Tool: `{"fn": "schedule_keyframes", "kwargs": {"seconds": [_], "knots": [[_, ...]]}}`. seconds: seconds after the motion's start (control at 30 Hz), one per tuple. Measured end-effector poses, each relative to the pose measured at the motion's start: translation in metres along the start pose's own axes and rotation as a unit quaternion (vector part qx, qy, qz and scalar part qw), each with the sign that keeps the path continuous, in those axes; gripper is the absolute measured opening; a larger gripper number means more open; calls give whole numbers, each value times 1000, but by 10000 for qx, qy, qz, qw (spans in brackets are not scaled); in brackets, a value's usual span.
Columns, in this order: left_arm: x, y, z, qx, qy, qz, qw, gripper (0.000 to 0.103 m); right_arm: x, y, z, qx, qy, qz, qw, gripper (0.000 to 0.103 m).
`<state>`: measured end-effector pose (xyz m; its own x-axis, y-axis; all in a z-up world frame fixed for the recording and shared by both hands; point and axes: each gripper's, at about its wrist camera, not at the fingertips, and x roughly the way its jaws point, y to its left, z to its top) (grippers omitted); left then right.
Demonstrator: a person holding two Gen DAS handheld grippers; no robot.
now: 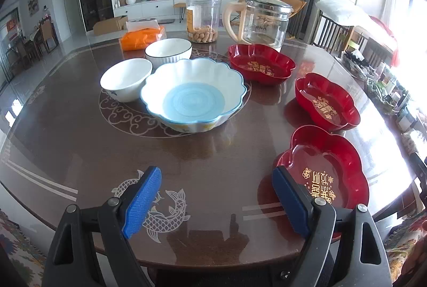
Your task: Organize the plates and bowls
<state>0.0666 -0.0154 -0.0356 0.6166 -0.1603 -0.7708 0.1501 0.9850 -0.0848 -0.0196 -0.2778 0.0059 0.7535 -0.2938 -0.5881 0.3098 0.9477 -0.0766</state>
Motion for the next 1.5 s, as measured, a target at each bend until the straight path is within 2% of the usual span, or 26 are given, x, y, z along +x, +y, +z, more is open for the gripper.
{"fn": "schedule_keyframes", "kwargs": {"seconds": [0.13,0.27,0.43,0.57,0.73,1.0,1.13,1.5], "knots": [[9,5,-9,-206,395,-359,9984,85,-3,-2,-2,-21,-51,-63,10000,77],[14,6,-11,-231,705,-339,9967,85,-5,-11,-2,95,-56,-114,9999,77],[8,10,-8,-273,631,-382,9969,85,-6,-21,1,229,-93,-117,9996,77],[5,12,-4,-415,641,-616,9952,85,1,-27,5,282,72,39,9996,77],[5,2,1,-99,525,-419,9977,85,6,-35,10,320,216,263,9989,77],[13,-8,14,-210,1050,-736,9915,85,22,-53,16,478,669,700,9942,77],[10,-20,22,171,870,-393,9953,85,26,-56,16,496,820,819,9920,77],[13,-33,29,385,991,-406,9935,85,36,-67,0,787,1094,897,9868,77]]}}
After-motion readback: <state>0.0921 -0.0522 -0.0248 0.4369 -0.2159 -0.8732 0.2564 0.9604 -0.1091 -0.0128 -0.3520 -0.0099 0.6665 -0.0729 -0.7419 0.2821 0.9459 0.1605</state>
